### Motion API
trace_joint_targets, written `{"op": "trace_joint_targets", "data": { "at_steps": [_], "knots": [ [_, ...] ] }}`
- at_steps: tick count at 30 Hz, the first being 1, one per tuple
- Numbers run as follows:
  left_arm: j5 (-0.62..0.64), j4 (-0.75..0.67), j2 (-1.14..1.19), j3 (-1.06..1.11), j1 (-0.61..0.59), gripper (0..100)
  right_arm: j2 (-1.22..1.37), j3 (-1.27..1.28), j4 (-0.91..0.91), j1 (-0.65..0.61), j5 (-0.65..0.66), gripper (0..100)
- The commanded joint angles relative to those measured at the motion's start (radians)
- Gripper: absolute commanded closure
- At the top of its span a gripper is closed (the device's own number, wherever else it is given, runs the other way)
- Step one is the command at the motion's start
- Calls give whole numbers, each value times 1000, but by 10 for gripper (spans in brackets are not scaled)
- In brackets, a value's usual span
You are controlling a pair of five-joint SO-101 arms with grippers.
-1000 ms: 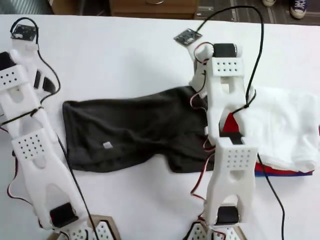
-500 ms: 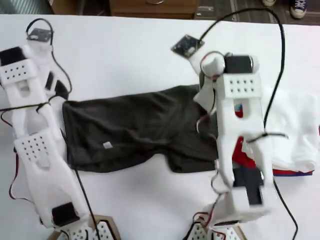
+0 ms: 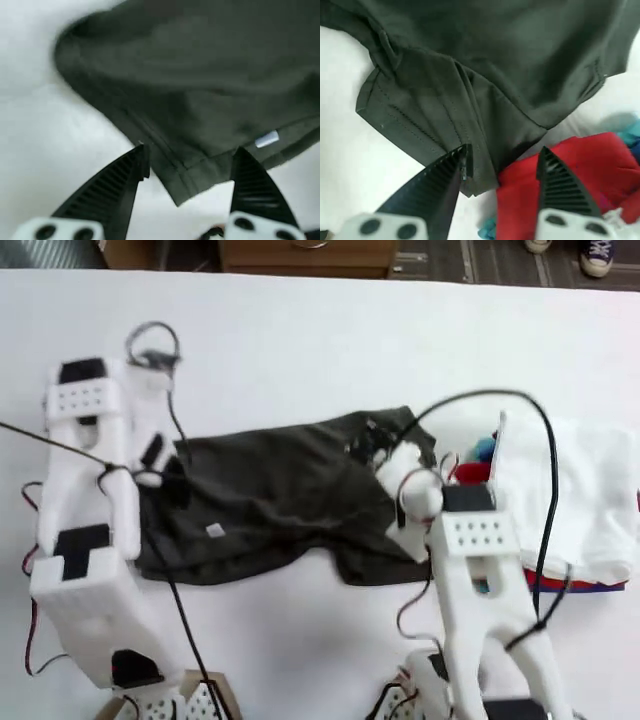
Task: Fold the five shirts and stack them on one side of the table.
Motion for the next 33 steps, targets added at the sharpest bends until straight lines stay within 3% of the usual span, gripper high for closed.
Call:
{"op": "trace_joint_targets", "data": {
  "at_steps": [1, 15, 22, 25, 30, 33],
  "knots": [
    [3, -14, -97, 99, 51, 718, -99, 58, -36, 8, 2, 783],
    [3, -158, -132, 349, 106, 718, -104, 72, -36, 8, -6, 783],
    [-2, -302, -132, 458, 107, 720, -104, 72, -36, 8, -6, 783],
    [-3, -307, -130, 469, 110, 782, -104, 72, -33, 8, -8, 783],
    [-3, -275, -138, 473, 110, 968, -104, 72, -33, 8, -8, 783],
    [-3, -255, -138, 475, 106, 972, -104, 72, -35, 8, -8, 783]
  ]
}}
